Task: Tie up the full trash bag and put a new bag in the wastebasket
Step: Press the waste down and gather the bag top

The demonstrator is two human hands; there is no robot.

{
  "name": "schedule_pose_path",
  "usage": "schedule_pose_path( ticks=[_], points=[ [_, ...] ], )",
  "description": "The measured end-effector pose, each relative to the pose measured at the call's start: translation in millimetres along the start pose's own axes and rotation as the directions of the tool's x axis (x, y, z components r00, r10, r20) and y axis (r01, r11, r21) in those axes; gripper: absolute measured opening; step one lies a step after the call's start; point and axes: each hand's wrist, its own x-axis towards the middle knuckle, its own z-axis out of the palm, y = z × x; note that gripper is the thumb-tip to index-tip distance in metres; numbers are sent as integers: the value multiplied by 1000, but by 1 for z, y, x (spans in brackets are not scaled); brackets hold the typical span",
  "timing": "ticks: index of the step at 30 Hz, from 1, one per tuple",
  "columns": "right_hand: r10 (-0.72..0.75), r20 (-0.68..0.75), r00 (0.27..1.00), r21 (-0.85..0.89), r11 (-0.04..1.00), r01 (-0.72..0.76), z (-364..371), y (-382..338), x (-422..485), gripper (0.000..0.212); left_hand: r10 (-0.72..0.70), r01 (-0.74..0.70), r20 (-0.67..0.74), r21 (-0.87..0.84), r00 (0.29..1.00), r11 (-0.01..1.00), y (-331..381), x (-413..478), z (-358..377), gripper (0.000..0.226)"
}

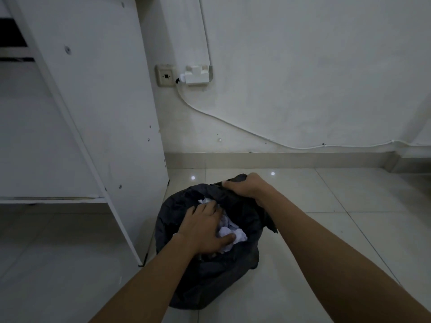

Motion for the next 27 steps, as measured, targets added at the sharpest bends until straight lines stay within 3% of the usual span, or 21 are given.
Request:
schedule_pose_path(
  ticks=[3, 5, 7, 9, 11, 13, 16, 22, 24, 27],
  points=[
    [-64, -20, 998, -125, 990, 61, 2, 4, -3, 55, -56, 60, 80, -45, 995, 997, 1, -4, 1, 93],
    [-195, -67, 979, 61, 978, 199, 3, 9, -5, 27, -27, 27, 63, 5, 998, 1000, -1, -5, -6, 88],
    [-276, -71, 959, 285, 915, 285, 2, 11, -10, 11, 29, -24, -66, 76, 997, 997, -7, -4, -18, 75],
    [-325, -64, 944, 400, 858, 323, -2, 8, -17, 15, 44, -28, -271, 66, 962, 997, -14, -1, -30, 54],
    [-352, -34, 935, 504, 802, 320, -6, 5, -22, 11, -50, 27, -410, -62, 911, 998, -22, 4, -39, 36],
    [-367, 40, 929, 587, 761, 276, -9, 2, -27, 10, -204, 113, -439, -225, 875, 968, -30, 9, -45, 25],
    [-379, 154, 912, 568, 790, 232, -8, 1, -33, 19, -340, 215, -342, -355, 876, 910, -41, 11, -48, 36],
    [-461, 159, 873, 532, 785, 318, 3, 3, -35, 26, -227, 187, -70, -362, 971, 913, -43, 24, -62, 79],
    [-458, 167, 873, 578, 763, 290, 4, 4, -36, 27, -213, 218, 53, -348, 976, 912, -39, 32, -66, 75],
    [-426, 153, 892, 522, 801, 293, 8, 7, -34, 28, -181, 193, 72, -223, 981, 956, -33, 38, -60, 36]
  ],
)
